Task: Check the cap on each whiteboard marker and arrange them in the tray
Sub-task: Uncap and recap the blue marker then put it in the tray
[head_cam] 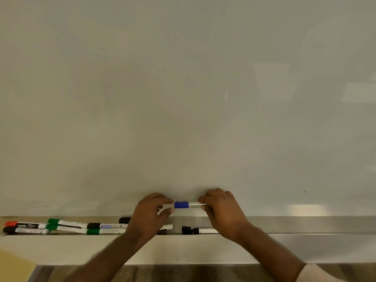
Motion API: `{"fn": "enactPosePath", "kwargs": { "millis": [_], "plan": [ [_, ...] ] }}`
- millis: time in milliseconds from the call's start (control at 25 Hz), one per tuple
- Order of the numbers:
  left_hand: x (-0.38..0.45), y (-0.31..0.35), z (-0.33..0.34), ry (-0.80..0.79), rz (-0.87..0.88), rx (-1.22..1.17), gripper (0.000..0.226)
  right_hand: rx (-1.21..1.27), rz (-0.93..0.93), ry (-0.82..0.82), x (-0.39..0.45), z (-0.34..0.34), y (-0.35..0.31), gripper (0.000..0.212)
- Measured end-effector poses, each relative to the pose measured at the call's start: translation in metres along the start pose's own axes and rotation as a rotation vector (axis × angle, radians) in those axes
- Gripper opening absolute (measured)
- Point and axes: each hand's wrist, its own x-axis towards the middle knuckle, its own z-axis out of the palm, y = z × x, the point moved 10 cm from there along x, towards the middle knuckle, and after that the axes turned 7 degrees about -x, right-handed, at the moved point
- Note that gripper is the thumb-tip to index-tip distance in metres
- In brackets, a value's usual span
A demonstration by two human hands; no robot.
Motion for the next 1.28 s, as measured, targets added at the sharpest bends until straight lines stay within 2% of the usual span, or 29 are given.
{"fn": "enactPosePath", "kwargs": {
  "millis": [80,280,640,760,840,1000,1280],
  "plan": [
    [-0.009,-0.038,0.016,-0.044,-0.065,0.124,0.018,-0.073,0.047,-0.012,-0.009,0.028,0.011,0.028],
    [-0.032,-0.083,0.046,-0.186,-0.054,0.413,0.024,-0.211,0.141,-0.107,-0.019,0.087,0.023,0.031],
    [-0.039,-0.087,0.053,-0.175,-0.042,0.38,0.022,-0.195,0.147,-0.176,-0.003,0.136,0.004,0.024],
    [-0.041,-0.08,0.063,-0.185,-0.028,0.36,0.02,-0.147,0.154,-0.168,-0.004,0.137,0.006,0.028],
    [-0.039,-0.069,0.072,-0.193,0.021,0.364,0.015,-0.115,0.161,-0.142,-0.008,0.13,0.015,0.029],
    [-0.034,-0.041,0.101,-0.25,0.157,0.43,0.016,-0.111,0.185,-0.118,-0.027,0.116,0.042,0.016],
    [-0.03,-0.044,0.128,-0.295,0.077,0.558,0.023,-0.149,0.131,-0.253,-0.057,0.124,0.071,0.025]
  ]
}}
